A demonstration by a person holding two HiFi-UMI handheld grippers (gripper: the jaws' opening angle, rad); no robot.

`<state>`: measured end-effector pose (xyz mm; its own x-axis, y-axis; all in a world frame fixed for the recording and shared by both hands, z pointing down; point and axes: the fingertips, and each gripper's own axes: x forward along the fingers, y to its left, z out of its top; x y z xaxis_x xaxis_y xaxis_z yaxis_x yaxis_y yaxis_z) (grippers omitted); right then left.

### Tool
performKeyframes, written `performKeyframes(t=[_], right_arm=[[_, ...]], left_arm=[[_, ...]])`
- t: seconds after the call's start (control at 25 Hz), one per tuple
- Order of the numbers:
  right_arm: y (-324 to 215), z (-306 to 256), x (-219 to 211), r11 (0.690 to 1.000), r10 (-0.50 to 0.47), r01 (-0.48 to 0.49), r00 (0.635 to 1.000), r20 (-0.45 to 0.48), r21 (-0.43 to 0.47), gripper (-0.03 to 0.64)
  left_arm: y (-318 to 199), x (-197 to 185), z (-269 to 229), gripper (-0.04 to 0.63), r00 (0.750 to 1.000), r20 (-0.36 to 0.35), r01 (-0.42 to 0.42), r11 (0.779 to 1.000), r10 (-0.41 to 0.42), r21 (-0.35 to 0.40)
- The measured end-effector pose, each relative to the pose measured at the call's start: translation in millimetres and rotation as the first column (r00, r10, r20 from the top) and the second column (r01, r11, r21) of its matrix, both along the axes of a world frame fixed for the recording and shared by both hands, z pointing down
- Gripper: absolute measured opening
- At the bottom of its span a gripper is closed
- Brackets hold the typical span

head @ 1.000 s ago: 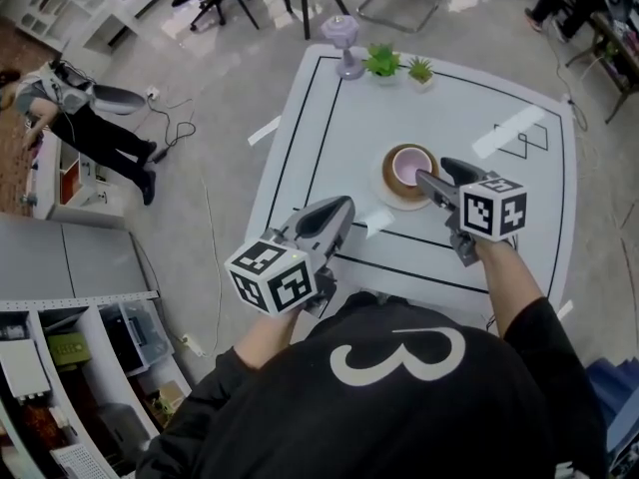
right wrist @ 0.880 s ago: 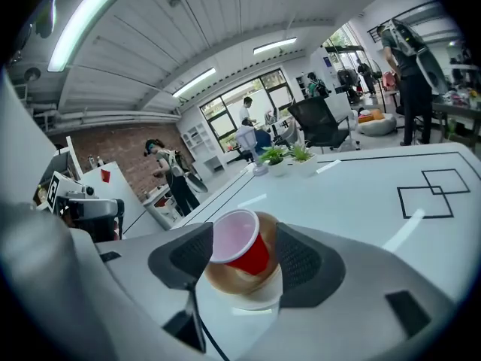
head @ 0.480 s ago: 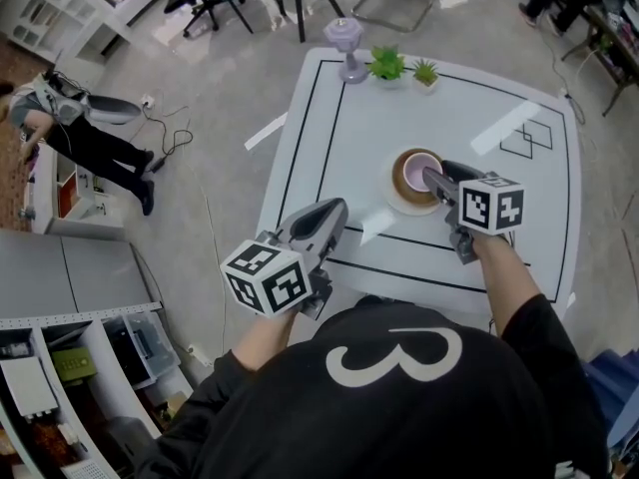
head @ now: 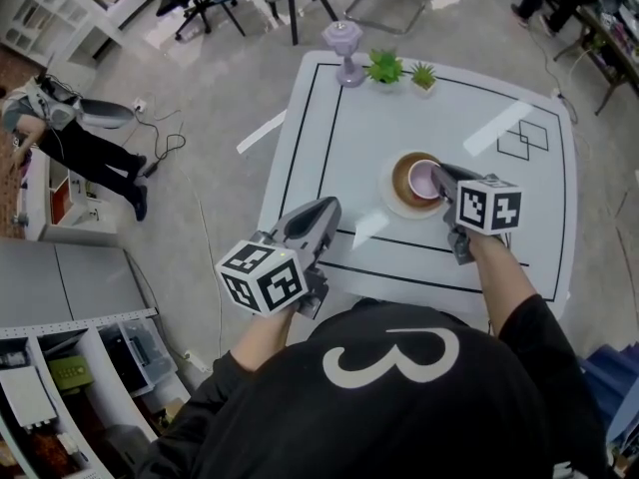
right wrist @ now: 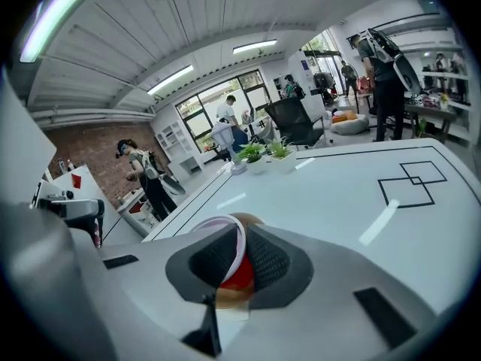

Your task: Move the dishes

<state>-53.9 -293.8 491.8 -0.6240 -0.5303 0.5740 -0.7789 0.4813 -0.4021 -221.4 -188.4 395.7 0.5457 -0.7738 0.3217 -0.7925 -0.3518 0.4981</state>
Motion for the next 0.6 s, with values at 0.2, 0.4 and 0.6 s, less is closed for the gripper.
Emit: performKeyframes(t=[0.2,0.4,0.6], right_arm=[[-0.1,-3.9,-0.2,1.000,0.009,-0.009,1.000,0.000,0.016,0.044],[4.5,-12.9,-0.1,1.000,0.014,-0.015,0.999,0.031,0.022,0.044],[10.6,-39.5,4.1,0.998,0.016,-0.020,0.998,0.063,0.058,0.044]], left_arm=[[-6.0,0.9,1.6,0.003,1.000,-0.010,-0.016,1.000,0.016,0.006],[-5.0,8.0,2.4,0.003,0.999,-0.009,-0.048,0.999,0.048,0.003],[-4.9,9.2,0.9,0.003,0.998,-0.005,-0.060,0.998,0.060,0.000]])
